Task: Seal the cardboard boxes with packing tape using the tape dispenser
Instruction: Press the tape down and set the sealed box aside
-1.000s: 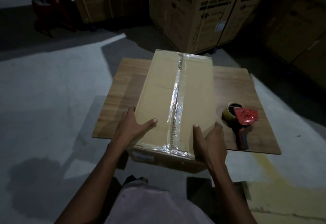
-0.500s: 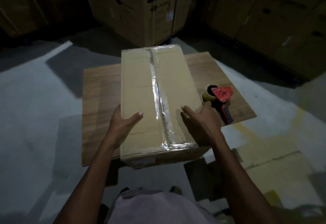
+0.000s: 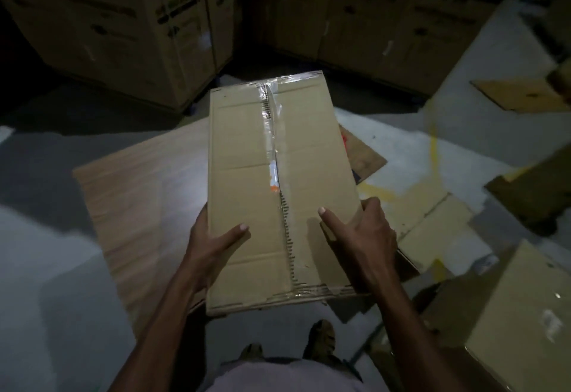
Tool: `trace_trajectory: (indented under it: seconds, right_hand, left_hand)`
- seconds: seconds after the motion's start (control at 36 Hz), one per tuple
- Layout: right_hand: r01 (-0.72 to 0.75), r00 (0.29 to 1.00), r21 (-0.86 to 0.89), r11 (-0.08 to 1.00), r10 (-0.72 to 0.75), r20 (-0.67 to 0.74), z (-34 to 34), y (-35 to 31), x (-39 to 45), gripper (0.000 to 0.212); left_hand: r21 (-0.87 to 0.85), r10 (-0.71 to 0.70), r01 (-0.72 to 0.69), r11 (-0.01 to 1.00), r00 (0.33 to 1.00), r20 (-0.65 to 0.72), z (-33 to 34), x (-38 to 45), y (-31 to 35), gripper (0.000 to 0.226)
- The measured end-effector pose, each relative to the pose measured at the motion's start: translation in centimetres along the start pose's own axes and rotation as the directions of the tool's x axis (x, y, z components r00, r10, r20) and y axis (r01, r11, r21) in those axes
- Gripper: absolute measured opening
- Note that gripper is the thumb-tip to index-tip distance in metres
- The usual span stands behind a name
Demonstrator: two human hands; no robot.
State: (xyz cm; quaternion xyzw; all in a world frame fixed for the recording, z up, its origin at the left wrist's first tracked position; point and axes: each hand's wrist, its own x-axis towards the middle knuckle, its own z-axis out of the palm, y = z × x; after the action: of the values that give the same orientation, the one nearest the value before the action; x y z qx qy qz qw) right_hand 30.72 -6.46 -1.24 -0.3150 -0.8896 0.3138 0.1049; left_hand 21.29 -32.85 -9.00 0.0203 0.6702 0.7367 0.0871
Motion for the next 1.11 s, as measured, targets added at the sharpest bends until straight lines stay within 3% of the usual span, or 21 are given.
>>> trace_trajectory:
  seconds: [0.17,0.31,0.44,0.75,0.97,1.11]
  right_hand:
    - [-0.144,0.974,0.155,0.977,0.168,-0.154,-3.4,4.4,-1.5,0.072]
    - [-0.25,0.922,0.25,0.935,0.309,-0.234,-6.3,8.3,-1.6,0.068]
    - [-0.363,0.873,0.286,0.887,0.431,-0.228,-9.2,12.8,-0.6,0.067]
    - [-0.45,0.778,0.376,0.81,0.562,-0.28,-14.1,21.6,3.3,0.068]
    - [-0.581,0.693,0.36,0.73,0.676,-0.251,-15.8,25.2,7.0,0.072]
    - [-0.635,0.612,0.355,0.686,0.728,-0.311,-17.0,26.8,8.9,0.07]
  left_hand:
    - [0.125,0.076,-0.105,0.987,0.972,0.222,5.0,1.0,2.7,0.079]
    - [0.166,0.121,-0.188,0.968,0.93,0.347,11.2,1.3,4.4,0.075]
    - [0.197,0.101,-0.214,0.957,0.879,0.466,17.6,1.9,4.4,0.076]
    - [0.204,0.015,-0.181,0.962,0.782,0.624,31.2,4.4,1.7,0.073]
    - [0.225,-0.035,-0.199,0.954,0.672,0.739,39.4,8.2,1.3,0.06]
    - [0.235,-0.051,-0.238,0.943,0.592,0.804,44.0,10.8,1.1,0.059]
